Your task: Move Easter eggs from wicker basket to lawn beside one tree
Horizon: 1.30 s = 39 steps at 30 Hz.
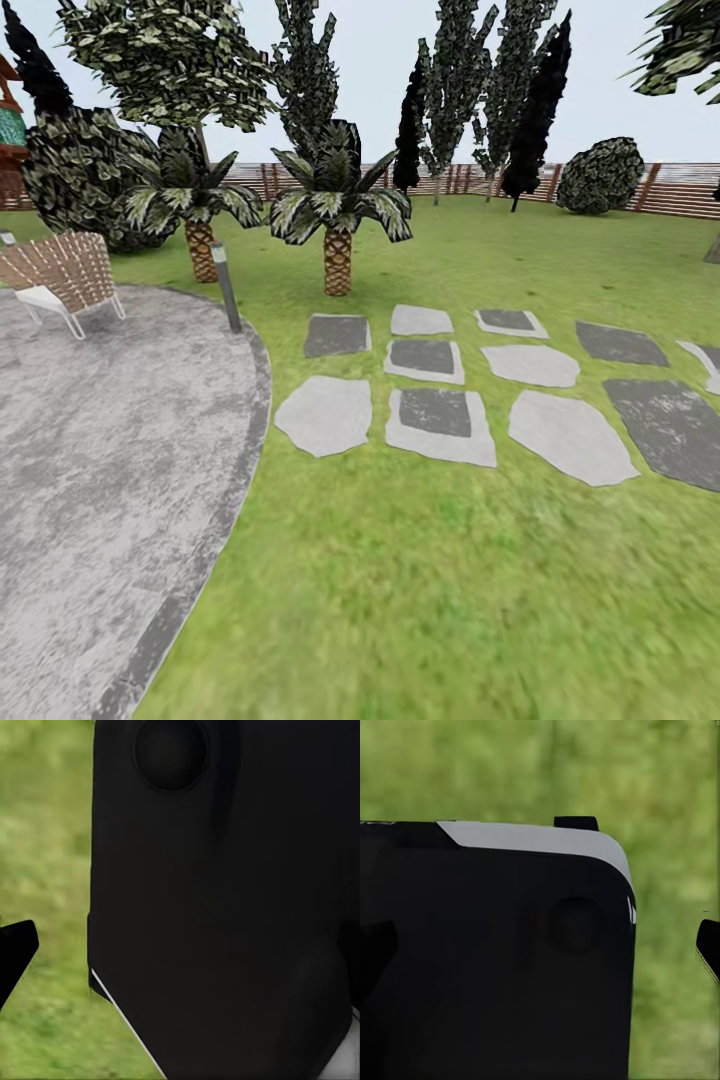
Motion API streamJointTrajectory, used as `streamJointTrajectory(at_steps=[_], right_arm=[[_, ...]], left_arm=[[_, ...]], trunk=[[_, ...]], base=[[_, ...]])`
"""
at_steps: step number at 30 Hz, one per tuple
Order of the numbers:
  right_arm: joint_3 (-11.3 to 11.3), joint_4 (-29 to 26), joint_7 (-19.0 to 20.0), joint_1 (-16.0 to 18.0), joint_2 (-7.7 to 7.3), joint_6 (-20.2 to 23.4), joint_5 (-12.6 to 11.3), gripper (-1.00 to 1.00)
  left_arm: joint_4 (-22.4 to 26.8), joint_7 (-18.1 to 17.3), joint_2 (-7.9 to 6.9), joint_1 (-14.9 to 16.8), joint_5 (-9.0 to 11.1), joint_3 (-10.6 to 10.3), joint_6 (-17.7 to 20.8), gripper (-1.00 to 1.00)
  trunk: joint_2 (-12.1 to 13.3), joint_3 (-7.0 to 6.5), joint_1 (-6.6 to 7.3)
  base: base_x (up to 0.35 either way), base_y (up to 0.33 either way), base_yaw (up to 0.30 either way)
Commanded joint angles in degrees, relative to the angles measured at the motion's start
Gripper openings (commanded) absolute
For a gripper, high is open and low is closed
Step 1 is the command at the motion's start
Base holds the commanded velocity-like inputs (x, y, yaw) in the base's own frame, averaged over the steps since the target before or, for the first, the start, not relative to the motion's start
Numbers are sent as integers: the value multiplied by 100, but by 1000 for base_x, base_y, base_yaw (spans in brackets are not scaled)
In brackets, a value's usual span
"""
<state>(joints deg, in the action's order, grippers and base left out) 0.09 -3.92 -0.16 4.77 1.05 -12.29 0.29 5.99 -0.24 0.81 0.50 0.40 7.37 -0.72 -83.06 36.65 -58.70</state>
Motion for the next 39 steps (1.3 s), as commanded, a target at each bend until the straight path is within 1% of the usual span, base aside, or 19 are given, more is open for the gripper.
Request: streamJointTrajectory(at_steps=[1, 6, 24, 39], right_arm=[[0, 5, -2, 4, 1, -19, 4, 100], [13, 16, -2, 2, -32, 4, -18, 100], [9, 84, 10, 2, -20, -19, -5, 100], [9, 84, 33, 3, -22, -28, 6, 100]], left_arm=[[-1, -2, 2, 2, 4, 36, -8, 100], [-1, -2, 5, 2, 4, 36, -8, 100], [-1, -2, 6, 2, 4, 36, -8, 100], [-1, 15, 6, 2, 4, 36, -8, 100]], trunk=[[-2, 5, -3], [-2, 5, -3], [-2, 5, -3], [-2, 5, -3]], base=[[325, 9, 0], [325, 49, 0], [325, 73, -1], [313, 71, -241]])
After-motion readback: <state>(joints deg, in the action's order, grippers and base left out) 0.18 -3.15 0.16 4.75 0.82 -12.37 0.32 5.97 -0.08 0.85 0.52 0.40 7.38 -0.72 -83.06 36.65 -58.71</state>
